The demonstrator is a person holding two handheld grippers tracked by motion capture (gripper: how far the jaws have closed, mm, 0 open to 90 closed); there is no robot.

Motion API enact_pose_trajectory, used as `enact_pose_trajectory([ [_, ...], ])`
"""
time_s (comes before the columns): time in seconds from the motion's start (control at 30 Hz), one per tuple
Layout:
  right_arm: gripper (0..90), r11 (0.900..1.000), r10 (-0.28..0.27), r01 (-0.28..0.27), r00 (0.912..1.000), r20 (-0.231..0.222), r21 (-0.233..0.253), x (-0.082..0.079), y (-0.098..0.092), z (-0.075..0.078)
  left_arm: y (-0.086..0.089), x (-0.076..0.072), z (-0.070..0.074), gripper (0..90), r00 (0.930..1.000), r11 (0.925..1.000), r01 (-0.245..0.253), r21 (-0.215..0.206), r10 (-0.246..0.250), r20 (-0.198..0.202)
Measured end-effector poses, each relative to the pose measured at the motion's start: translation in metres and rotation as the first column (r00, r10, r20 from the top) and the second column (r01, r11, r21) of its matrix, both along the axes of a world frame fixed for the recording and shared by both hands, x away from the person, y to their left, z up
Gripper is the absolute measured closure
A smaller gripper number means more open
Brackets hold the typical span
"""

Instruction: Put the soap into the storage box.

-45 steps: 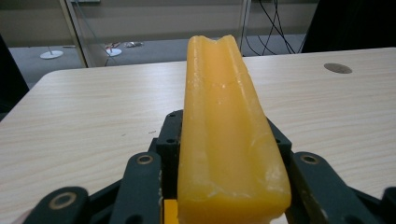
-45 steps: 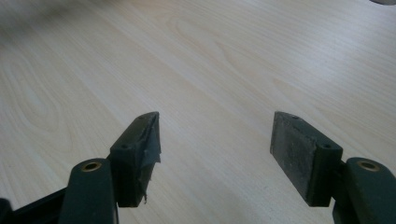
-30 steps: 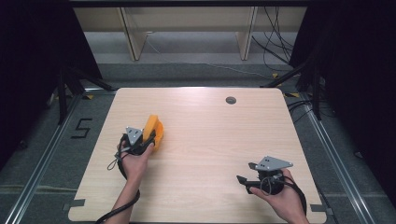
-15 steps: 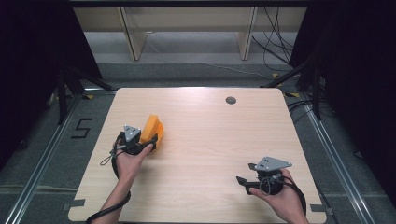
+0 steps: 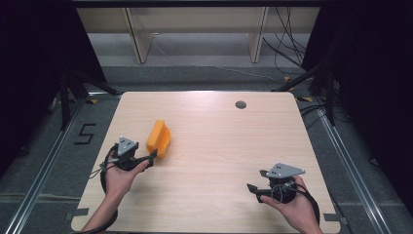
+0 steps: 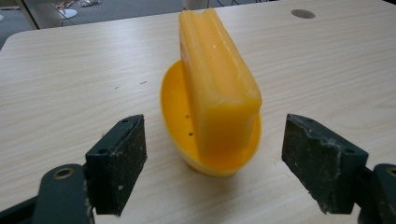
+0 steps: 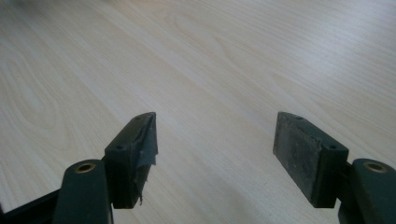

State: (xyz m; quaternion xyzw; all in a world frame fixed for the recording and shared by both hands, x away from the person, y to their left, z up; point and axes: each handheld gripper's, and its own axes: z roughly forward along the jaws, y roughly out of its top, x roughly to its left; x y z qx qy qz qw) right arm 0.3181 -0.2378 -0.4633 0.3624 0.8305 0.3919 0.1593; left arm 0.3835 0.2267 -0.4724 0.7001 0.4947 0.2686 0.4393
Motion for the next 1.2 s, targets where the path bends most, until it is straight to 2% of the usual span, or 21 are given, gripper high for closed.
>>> enact_pose_trajectory([
  [0.07,31.1,1.0,0.002,-0.002,1.0,-0.002,0.0,0.0,-0.001,0.0,0.006,-0.005,-0.001,21.2,0.9999,0.9999,0.014,-0.009,-0.014,-0.002],
  [0.17,31.1,1.0,-0.007,0.007,1.0,-0.001,-0.003,0.001,-0.003,0.0,0.021,-0.017,-0.002,20.3,0.9995,0.9996,0.03,0.004,-0.03,0.009],
  [0.2,31.1,1.0,-0.007,0.007,1.0,-0.001,-0.003,0.001,-0.003,0.0,0.021,-0.017,-0.002,20.3,0.9995,0.9996,0.03,0.004,-0.03,0.009],
  [0.3,30.9,1.0,-0.018,0.018,0.9998,0.0,0.002,0.001,-0.003,0.0,0.032,-0.03,-0.005,20.1,0.9995,0.9994,0.031,-0.018,-0.031,0.008],
  [0.37,30.8,0.999,-0.03,0.031,0.9994,-0.015,0.011,-0.001,-0.002,0.0,0.039,-0.039,-0.007,20.1,0.9995,0.9986,0.032,-0.041,-0.032,0.007],
  [0.4,30.8,1.0,-0.02,0.02,0.9998,0.002,0.001,0.001,-0.004,0.0,0.042,-0.043,-0.009,20.1,0.9994,0.9983,0.035,-0.046,-0.034,0.008],
  [0.43,30.8,0.999,-0.034,0.035,0.9991,-0.024,0.011,-0.001,-0.003,0.0,0.045,-0.049,-0.01,20.1,0.9992,0.9981,0.038,-0.049,-0.038,0.013],
  [0.47,30.8,1.0,-0.02,0.02,0.9998,-0.001,0.0,0.001,-0.005,0.0,0.048,-0.054,-0.012,20.2,0.999,0.9982,0.041,-0.044,-0.04,0.019],
  [0.6,30.8,0.999,-0.043,0.043,0.9988,-0.024,0.009,0.0,-0.006,0.0,0.057,-0.074,-0.021,21.0,0.9977,0.9982,0.041,-0.045,-0.038,0.057],
  [0.67,30.8,0.999,-0.048,0.048,0.9984,-0.029,0.014,0.0,-0.007,0.0,0.06,-0.084,-0.027,22.5,0.9982,0.9982,0.032,-0.051,-0.03,0.052],
  [0.73,30.8,0.999,-0.046,0.046,0.9988,-0.018,0.007,0.001,-0.008,-0.001,0.061,-0.089,-0.029,22.3,0.9985,0.9966,0.048,-0.067,-0.046,0.028],
  [0.77,30.7,0.999,-0.042,0.042,0.9988,-0.024,0.009,0.002,-0.008,0.0,0.061,-0.089,-0.029,22.2,0.9986,0.9963,0.045,-0.074,-0.043,0.032],
  [0.83,30.7,0.999,-0.031,0.031,0.9995,0.007,0.011,0.004,-0.009,0.0,0.061,-0.089,-0.028,22.2,0.9977,0.997,0.044,-0.064,-0.041,0.054],
  [0.87,30.6,1.0,-0.02,0.02,0.9998,0.001,0.012,0.005,-0.009,0.0,0.061,-0.089,-0.028,22.3,0.9977,0.9975,0.04,-0.059,-0.037,0.056],
  [0.9,30.5,0.999,-0.047,0.047,0.9988,-0.012,0.014,0.003,-0.009,0.0,0.061,-0.088,-0.028,22.3,0.9976,0.9971,0.049,-0.058,-0.046,0.052],
  [0.93,30.4,0.999,-0.039,0.04,0.9991,-0.017,0.012,0.003,-0.01,0.001,0.061,-0.087,-0.028,22.2,0.9973,0.9971,0.059,-0.048,-0.057,0.047],
  [1.07,30.2,0.998,-0.055,0.055,0.9984,-0.013,0.015,0.004,-0.012,0.0,0.06,-0.087,-0.028,22.3,0.9966,0.9969,0.068,-0.04,-0.066,0.05],
  [1.1,30.2,0.999,-0.05,0.05,0.9987,0.007,0.012,0.005,-0.013,0.0,0.06,-0.087,-0.028,22.3,0.9965,0.9968,0.07,-0.04,-0.068,0.049],
  [1.13,30.1,0.998,-0.06,0.06,0.9981,-0.014,0.017,0.005,-0.012,-0.001,0.06,-0.087,-0.028,22.3,0.9965,0.9966,0.071,-0.041,-0.069,0.046],
  [1.2,29.9,0.998,-0.062,0.062,0.998,-0.016,0.017,0.006,-0.013,-0.002,0.06,-0.086,-0.028,22.2,0.9965,0.9964,0.073,-0.042,-0.071,0.044],
])
